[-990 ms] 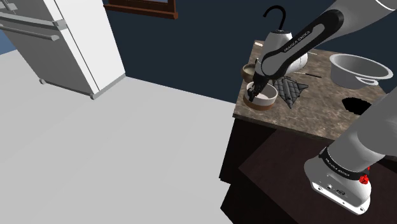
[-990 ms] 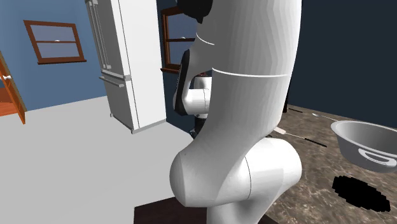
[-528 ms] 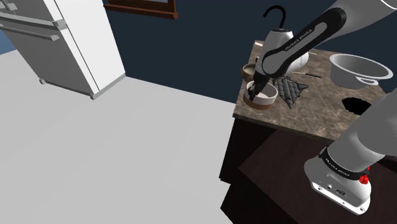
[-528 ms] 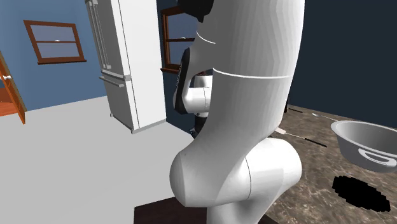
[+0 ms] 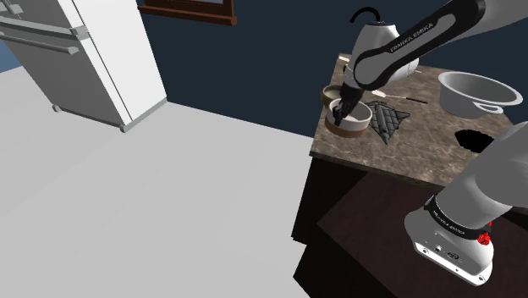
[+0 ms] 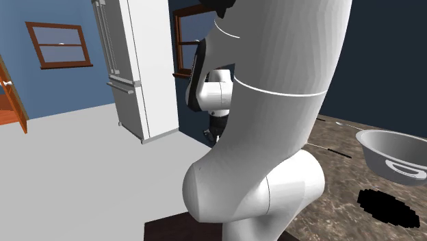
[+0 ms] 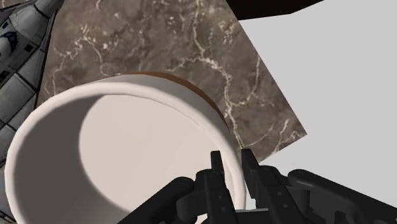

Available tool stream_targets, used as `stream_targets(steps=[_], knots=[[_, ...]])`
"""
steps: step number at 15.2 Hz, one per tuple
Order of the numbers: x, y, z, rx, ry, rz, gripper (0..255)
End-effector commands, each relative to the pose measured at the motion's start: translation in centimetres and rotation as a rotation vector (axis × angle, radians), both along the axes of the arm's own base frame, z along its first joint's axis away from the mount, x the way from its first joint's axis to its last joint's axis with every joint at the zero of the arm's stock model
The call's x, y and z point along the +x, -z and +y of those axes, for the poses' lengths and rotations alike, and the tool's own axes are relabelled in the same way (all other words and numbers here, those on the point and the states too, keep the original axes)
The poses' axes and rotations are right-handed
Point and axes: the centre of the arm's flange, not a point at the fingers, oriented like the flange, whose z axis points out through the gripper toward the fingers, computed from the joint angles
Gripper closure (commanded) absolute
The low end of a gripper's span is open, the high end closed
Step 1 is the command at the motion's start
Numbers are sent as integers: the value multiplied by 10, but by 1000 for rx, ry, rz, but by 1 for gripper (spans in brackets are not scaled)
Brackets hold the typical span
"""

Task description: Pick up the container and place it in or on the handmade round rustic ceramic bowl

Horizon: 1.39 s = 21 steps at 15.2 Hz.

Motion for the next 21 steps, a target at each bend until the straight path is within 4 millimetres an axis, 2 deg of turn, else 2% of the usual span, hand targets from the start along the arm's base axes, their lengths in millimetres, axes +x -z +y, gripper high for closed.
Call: stream_targets(steps=[1, 21], knots=[[0, -10, 0, 0, 0, 0, 255], [0, -116, 0, 0, 0, 0, 255]])
